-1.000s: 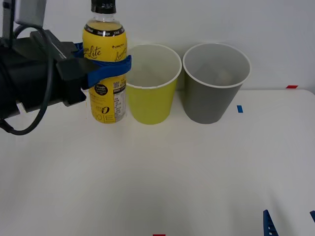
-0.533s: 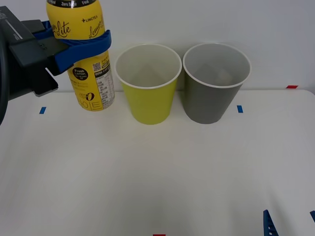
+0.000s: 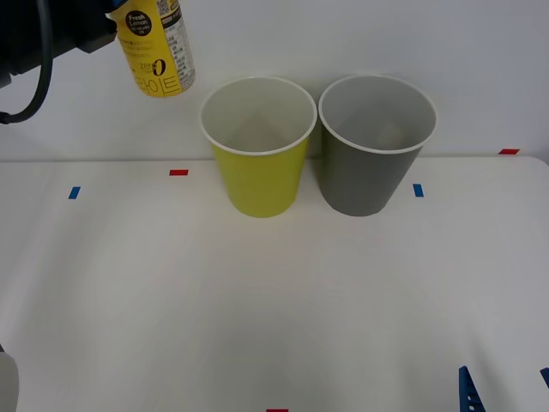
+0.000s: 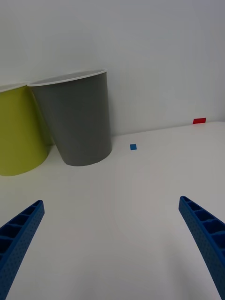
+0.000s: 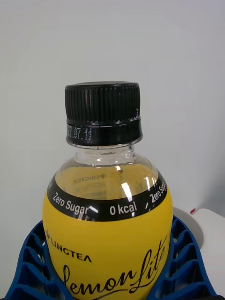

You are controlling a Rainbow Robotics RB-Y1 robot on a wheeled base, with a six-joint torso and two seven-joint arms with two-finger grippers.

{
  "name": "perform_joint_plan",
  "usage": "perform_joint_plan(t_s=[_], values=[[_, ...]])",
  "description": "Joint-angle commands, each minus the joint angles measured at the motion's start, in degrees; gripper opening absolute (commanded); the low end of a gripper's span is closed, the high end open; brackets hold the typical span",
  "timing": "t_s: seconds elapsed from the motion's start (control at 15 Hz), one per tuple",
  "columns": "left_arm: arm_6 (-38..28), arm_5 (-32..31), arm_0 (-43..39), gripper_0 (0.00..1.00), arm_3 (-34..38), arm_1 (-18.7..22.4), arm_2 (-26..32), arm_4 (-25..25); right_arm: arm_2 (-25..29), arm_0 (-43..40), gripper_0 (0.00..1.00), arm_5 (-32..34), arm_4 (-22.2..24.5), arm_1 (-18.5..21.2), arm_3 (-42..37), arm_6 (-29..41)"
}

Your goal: Put cans in the gray bin and PET bottles in the light green bin.

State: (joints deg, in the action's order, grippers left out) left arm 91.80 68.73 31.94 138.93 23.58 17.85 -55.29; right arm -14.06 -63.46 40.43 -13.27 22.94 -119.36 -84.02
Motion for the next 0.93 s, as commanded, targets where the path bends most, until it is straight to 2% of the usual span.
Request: perform_joint_plan(t_s=[0.07,0.2,0.33,0.53,0.8,0.93], values=[[0.4,-6.7,3.0,0.00,-5.0,-0.9,-7.8,9.1,0.0,0.0,1.00,0.0,0.0,0.0,0.0,0.0],[0.5,-10.7,4.1,0.00,-8.2,-1.7,-11.9,13.8,0.0,0.0,1.00,0.0,0.0,0.0,0.0,0.0],[0.8,-14.5,4.8,0.00,-11.6,-1.8,-14.3,15.2,0.0,0.0,1.00,0.0,0.0,0.0,0.0,0.0],[1.6,-18.9,5.1,0.00,-15.4,-2.0,-17.1,15.9,0.0,0.0,1.00,0.0,0.0,0.0,0.0,0.0],[2.7,-29.4,5.2,0.00,-23.0,-2.6,-21.9,16.3,0.0,0.0,1.00,0.0,0.0,0.0,0.0,0.0],[3.1,-32.3,6.2,0.00,-26.5,-2.8,-23.7,16.3,0.0,0.0,1.00,0.0,0.0,0.0,0.0,0.0]])
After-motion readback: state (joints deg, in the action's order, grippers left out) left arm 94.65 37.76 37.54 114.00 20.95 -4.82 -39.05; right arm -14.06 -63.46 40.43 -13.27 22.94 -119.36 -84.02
